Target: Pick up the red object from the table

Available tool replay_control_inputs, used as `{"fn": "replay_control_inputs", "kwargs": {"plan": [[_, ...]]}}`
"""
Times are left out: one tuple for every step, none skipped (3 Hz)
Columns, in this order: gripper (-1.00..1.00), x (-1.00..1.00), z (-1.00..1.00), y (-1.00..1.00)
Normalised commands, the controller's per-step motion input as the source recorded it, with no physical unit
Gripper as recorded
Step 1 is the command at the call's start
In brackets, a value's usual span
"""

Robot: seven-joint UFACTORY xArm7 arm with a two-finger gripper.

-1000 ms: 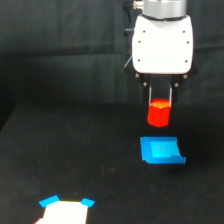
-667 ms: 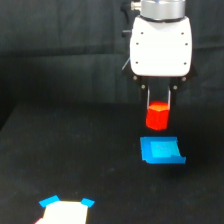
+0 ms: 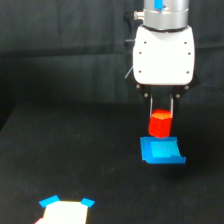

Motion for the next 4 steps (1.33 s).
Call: {"fn": "replay_control_inputs", "kwargs": {"plan": [[-0.76, 0.01, -0.11, -0.34], [-0.99, 0.13, -0.17, -0.22], [-1.00, 0.18, 0.64, 0.35], [-1.00, 1.00, 0.94, 0.45]]}}
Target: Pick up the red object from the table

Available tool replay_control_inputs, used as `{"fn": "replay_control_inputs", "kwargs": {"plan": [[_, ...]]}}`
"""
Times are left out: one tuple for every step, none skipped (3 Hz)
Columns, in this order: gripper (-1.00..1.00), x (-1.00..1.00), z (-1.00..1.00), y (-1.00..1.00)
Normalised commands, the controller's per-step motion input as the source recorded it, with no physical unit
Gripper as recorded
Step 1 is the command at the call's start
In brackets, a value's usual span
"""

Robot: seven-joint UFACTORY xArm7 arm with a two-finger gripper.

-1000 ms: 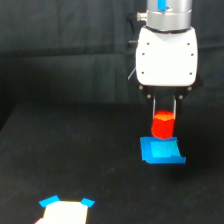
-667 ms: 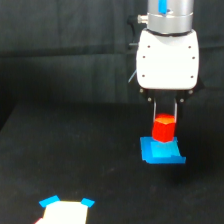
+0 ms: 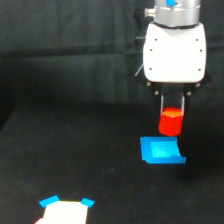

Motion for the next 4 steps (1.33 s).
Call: {"fn": "replay_control_inputs", "kwargs": {"plan": [[-0.80, 0.32, -0.06, 0.05], [-1.00, 0.06, -0.16, -0.28], [-0.99, 0.16, 0.26, 0.14], [-1.00, 0.20, -0.34, -0.07]]}}
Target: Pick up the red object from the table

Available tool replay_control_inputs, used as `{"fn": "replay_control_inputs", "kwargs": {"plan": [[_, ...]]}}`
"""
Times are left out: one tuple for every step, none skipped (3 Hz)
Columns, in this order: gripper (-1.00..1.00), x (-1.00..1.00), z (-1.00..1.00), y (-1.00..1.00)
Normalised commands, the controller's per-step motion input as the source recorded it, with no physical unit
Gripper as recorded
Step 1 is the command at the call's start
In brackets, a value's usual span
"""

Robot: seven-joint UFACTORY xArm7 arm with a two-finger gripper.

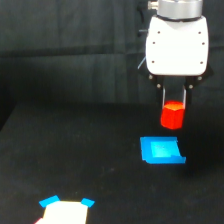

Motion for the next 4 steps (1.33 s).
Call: {"fn": "replay_control_inputs", "kwargs": {"plan": [[-0.48, 0.04, 0.32, 0.15], [-0.94, 0.03, -0.10, -0.21], [-0.84, -0.22, 0.26, -0.46], [-0.69, 0.18, -0.25, -0.30]]}}
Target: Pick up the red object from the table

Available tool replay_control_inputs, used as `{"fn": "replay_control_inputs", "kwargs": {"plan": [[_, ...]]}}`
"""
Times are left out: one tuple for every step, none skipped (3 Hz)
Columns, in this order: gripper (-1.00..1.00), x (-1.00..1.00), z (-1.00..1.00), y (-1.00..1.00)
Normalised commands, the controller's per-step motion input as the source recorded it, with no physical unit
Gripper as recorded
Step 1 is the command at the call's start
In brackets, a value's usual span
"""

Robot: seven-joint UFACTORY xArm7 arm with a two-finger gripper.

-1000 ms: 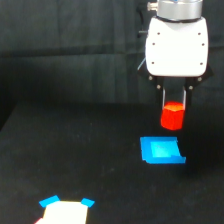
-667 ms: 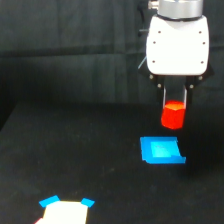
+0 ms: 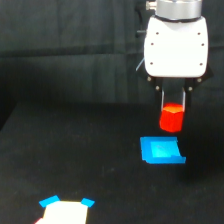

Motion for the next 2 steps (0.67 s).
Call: {"fn": "replay_control_inputs", "kwargs": {"plan": [[-0.51, -0.03, -0.05, -0.24], [-1.00, -0.39, 0.10, -0.55]]}}
